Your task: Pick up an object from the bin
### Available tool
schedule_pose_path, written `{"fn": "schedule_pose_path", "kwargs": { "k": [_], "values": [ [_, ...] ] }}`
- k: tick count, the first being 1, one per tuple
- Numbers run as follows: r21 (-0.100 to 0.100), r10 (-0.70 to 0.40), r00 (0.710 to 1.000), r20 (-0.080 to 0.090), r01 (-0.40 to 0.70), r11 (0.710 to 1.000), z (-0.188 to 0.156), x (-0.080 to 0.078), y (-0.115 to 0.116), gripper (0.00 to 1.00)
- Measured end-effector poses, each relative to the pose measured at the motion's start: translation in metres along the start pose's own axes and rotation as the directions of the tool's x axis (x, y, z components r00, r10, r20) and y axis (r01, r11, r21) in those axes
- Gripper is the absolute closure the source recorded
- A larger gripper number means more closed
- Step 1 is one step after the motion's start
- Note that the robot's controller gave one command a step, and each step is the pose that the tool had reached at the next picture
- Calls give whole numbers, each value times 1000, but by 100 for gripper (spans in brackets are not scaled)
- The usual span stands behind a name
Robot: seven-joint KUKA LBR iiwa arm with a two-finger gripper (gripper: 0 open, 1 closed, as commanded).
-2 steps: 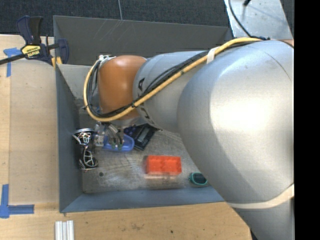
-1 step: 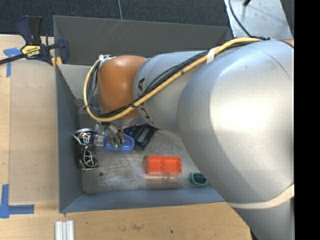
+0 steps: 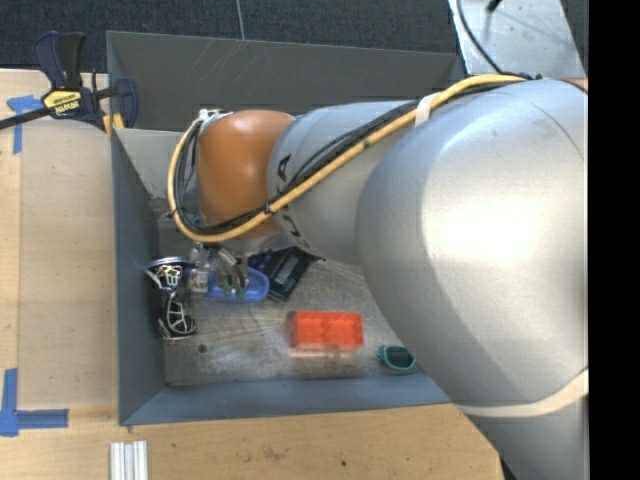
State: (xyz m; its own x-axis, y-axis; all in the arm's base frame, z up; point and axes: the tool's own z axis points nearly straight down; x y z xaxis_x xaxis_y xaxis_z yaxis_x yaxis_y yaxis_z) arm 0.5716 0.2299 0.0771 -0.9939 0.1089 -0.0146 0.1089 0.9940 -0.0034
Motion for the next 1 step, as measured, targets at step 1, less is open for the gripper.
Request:
{"fn": "schedule_pose_path", "kwargs": {
  "k": [1],
  "values": [
    [0, -1, 1000, -11, 1, 1000, -7, 2, 0, 100]
  ]
}}
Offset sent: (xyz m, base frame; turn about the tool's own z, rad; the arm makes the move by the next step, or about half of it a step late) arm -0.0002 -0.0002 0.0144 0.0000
